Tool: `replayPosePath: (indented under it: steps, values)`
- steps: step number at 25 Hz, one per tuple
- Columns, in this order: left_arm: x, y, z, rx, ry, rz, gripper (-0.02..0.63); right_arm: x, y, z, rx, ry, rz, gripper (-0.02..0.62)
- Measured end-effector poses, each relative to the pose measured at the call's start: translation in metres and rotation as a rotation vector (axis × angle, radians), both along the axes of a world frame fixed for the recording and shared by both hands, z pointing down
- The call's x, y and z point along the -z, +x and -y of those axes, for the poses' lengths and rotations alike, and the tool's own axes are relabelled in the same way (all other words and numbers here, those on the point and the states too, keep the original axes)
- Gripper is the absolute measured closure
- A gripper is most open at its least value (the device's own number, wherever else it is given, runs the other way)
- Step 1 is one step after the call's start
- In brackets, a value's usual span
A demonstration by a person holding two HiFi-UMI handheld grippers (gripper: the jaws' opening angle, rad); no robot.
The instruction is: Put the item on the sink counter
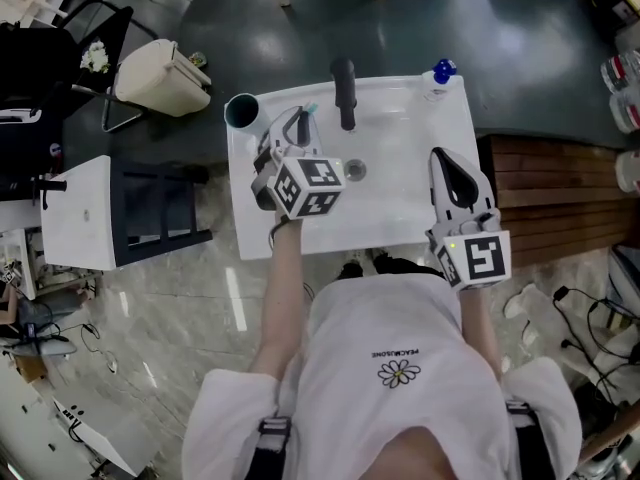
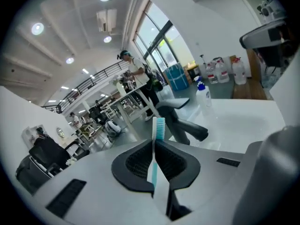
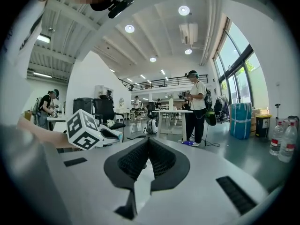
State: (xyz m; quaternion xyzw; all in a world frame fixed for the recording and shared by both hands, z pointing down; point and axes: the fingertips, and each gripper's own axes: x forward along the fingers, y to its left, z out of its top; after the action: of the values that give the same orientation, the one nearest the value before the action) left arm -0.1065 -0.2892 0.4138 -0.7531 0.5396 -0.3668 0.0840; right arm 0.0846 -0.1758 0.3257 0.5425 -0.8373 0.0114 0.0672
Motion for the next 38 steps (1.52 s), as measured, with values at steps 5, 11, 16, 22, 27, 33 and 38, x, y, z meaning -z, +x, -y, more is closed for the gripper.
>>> replayPosePath:
  steps: [5, 11, 16, 22, 27, 33, 38]
  values:
    - [-0.041, 0.002, 0.022, -0.016, -0.072, 0.122, 0.577, -0.012, 0.010, 0.006, -0.019, -0.033, 0.001, 0.584]
    - [-0.071, 0.005, 0.042, -0.024, -0.113, 0.238, 0.576, -0.021, 0.019, 0.015, -0.039, -0.064, 0.004, 0.584]
    - [-0.094, -0.001, 0.052, -0.048, -0.155, 0.278, 0.575, -0.028, 0.016, 0.024, -0.041, -0.085, -0.001, 0.584]
    - [-0.111, -0.005, 0.063, -0.059, -0.188, 0.273, 0.575, -0.034, 0.010, 0.036, -0.032, -0.102, -0.011, 0.584]
    - [-0.132, -0.002, 0.061, -0.123, -0.230, 0.338, 0.575, -0.040, 0.008, 0.037, -0.035, -0.118, -0.021, 0.584]
    - [-0.147, -0.002, 0.064, -0.139, -0.248, 0.351, 0.575, -0.046, 0.012, 0.035, -0.045, -0.132, -0.034, 0.584]
    - [-0.151, -0.004, 0.065, -0.130, -0.264, 0.348, 0.575, -0.047, 0.014, 0.036, -0.044, -0.137, -0.045, 0.584]
